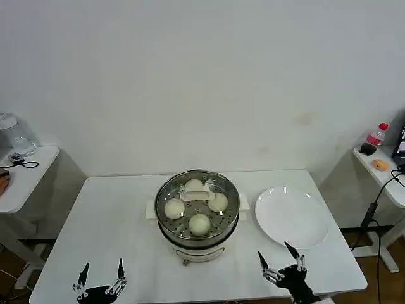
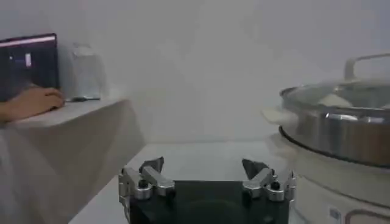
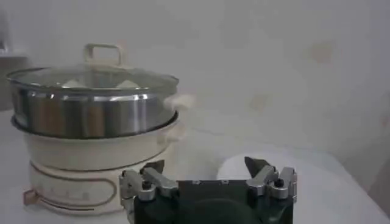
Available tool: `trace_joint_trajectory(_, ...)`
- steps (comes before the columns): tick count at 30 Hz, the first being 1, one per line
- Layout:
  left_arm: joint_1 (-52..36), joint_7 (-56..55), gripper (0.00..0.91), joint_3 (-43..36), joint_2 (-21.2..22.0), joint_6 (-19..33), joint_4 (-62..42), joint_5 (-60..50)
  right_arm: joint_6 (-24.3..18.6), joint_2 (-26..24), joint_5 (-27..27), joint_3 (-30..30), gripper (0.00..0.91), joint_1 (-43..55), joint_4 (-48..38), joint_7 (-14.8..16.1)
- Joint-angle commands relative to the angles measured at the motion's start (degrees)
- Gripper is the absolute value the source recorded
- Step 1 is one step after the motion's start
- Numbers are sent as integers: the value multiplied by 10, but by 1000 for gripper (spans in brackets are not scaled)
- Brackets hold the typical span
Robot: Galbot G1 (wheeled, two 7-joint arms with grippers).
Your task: Take steamed baozi put them in steamer then cover it.
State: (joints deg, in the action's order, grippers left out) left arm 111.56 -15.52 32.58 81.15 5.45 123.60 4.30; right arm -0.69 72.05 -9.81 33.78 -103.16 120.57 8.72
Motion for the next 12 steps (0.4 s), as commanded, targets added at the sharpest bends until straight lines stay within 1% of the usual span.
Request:
trace_joint_trajectory(1, 4, -2, 907, 1, 2, -7, -1, 4, -16, -18, -10, -23, 907, -10, 3, -6)
trace_joint_trajectory(12, 5, -7, 907, 2, 3, -8, -1, 5, -1, -14, -18, -30, 907, -9, 9, -17)
